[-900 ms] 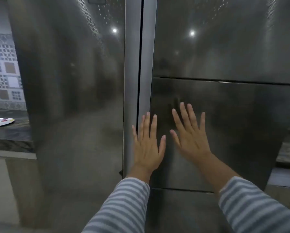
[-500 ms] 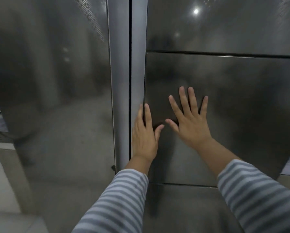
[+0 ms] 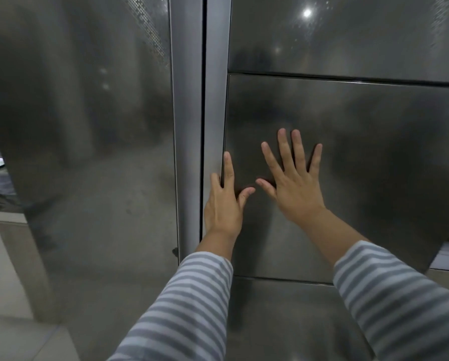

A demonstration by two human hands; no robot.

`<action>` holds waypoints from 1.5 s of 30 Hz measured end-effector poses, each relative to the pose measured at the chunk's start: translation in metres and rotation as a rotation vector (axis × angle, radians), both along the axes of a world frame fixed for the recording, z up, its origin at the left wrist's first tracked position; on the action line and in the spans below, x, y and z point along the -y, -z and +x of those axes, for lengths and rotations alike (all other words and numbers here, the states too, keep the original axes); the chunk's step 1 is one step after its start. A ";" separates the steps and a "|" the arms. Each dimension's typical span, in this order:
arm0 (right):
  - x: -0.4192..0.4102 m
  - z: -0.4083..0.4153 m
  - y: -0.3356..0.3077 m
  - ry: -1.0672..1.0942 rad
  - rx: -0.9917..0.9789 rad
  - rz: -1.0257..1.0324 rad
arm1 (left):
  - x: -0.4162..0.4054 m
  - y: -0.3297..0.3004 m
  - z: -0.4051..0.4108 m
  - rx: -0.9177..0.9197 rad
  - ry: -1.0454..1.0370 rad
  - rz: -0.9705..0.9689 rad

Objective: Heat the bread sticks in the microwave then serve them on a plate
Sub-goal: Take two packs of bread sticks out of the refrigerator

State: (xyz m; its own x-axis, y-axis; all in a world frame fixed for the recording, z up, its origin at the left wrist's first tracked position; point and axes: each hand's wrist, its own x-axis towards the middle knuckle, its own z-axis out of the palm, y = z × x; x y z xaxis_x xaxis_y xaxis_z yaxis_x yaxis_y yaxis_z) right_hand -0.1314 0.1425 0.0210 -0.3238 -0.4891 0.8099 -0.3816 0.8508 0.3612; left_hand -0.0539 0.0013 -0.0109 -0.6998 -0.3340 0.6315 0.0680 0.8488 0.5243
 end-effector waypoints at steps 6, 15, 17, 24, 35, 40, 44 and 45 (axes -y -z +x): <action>-0.005 0.010 -0.002 -0.008 -0.035 0.007 | -0.007 -0.001 0.014 -0.003 -0.050 -0.005; -0.031 0.087 -0.006 0.078 0.110 -0.015 | -0.031 0.000 0.087 -0.025 0.056 -0.032; -0.041 0.113 -0.009 0.103 0.158 -0.035 | -0.040 -0.003 0.111 -0.036 0.119 -0.027; -0.066 0.220 -0.004 0.154 0.220 -0.071 | -0.062 -0.008 0.202 0.009 0.420 -0.049; -0.069 0.343 -0.042 0.119 0.016 -0.125 | -0.053 -0.040 0.256 -0.337 0.268 -0.092; -0.061 0.363 -0.059 0.180 -0.011 0.027 | -0.055 -0.046 0.252 -0.241 0.298 -0.272; -0.074 0.368 -0.050 0.238 0.014 0.100 | -0.073 -0.046 0.259 -0.236 0.323 -0.374; -0.079 0.368 -0.047 0.268 0.025 0.109 | -0.079 -0.044 0.261 -0.205 0.337 -0.396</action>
